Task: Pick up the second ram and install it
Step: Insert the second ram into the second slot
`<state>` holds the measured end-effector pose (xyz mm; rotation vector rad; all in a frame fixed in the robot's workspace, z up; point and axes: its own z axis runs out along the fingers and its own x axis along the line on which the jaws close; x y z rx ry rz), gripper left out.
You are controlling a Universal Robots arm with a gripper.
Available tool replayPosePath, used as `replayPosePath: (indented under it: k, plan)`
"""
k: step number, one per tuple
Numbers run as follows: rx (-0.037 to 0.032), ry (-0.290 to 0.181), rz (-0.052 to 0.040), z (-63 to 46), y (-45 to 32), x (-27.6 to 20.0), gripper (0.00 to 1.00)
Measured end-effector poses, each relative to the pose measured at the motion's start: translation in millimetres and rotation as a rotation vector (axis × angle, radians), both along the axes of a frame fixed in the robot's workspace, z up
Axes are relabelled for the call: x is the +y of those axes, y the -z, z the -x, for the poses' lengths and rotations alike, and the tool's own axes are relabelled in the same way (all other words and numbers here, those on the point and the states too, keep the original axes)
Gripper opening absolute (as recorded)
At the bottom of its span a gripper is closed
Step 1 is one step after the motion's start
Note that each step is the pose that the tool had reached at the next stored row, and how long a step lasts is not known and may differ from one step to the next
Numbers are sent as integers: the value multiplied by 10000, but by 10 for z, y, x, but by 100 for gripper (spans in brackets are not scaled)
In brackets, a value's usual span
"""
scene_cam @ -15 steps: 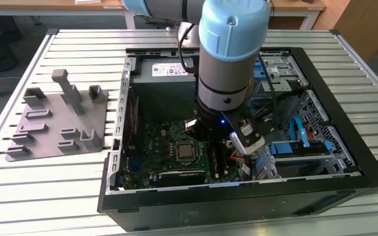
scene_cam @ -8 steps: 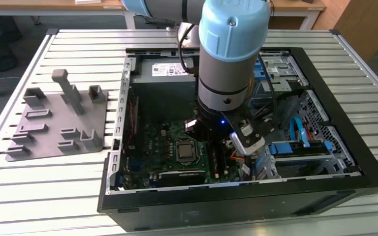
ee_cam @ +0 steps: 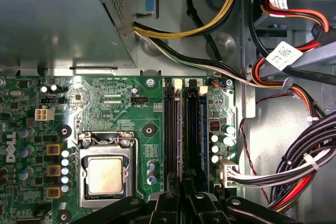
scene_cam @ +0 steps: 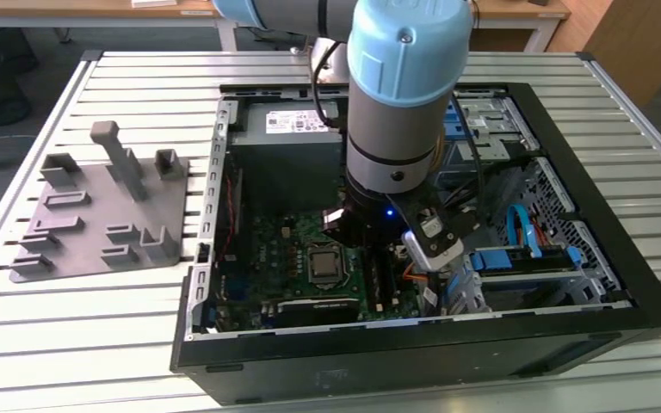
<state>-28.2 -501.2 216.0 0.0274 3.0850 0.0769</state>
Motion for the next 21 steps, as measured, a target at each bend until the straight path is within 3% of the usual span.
replayPosePath:
  k: [3, 11, 21]
  plan:
    - [0, 0, 1, 0, 0, 0, 14]
    - [0, -25, 126, 0, -46, 1, 14]
    - [1, -190, 131, 0, -31, 14, 14]
